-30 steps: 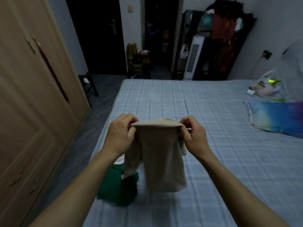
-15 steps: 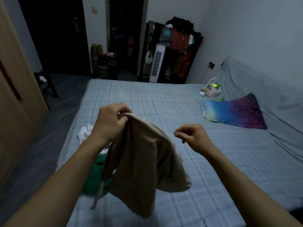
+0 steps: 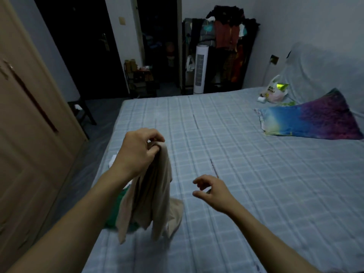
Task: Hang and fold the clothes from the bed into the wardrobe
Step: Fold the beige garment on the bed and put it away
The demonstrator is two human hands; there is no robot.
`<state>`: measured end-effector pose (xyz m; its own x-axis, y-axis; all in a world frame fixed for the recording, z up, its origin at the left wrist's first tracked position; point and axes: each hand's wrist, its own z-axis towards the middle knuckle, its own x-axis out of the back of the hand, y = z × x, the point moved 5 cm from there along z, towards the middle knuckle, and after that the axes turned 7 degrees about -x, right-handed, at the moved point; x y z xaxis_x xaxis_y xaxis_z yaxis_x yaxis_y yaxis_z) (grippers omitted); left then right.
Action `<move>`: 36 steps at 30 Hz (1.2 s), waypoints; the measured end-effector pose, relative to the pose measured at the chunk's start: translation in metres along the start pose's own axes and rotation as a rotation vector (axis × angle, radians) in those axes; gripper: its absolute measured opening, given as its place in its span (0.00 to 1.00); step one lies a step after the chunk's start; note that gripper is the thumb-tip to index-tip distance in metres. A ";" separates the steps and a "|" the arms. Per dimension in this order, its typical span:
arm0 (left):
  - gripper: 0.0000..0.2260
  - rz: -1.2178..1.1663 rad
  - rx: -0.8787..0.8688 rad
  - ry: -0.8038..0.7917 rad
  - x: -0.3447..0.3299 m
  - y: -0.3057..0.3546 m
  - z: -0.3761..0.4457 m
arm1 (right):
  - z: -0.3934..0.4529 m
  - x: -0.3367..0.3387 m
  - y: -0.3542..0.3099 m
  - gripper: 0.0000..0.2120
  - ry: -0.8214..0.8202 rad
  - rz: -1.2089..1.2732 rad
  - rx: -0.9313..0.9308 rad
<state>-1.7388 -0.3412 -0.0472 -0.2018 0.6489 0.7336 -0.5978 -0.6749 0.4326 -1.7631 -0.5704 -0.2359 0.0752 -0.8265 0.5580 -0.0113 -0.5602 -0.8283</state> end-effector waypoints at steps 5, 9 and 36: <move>0.08 0.049 0.018 -0.031 -0.019 0.043 0.031 | 0.009 0.011 0.034 0.32 -0.067 -0.074 0.009; 0.09 0.075 0.041 0.020 -0.019 0.063 0.045 | 0.016 0.027 0.061 0.35 -0.084 -0.187 -0.016; 0.20 -0.055 0.036 -0.293 -0.067 0.051 0.077 | 0.046 0.157 -0.094 0.05 0.273 -0.086 0.264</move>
<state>-1.6961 -0.4461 -0.0344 0.0656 0.5596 0.8262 -0.5730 -0.6568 0.4903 -1.7044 -0.6448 -0.0733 -0.2039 -0.7814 0.5897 0.2434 -0.6239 -0.7426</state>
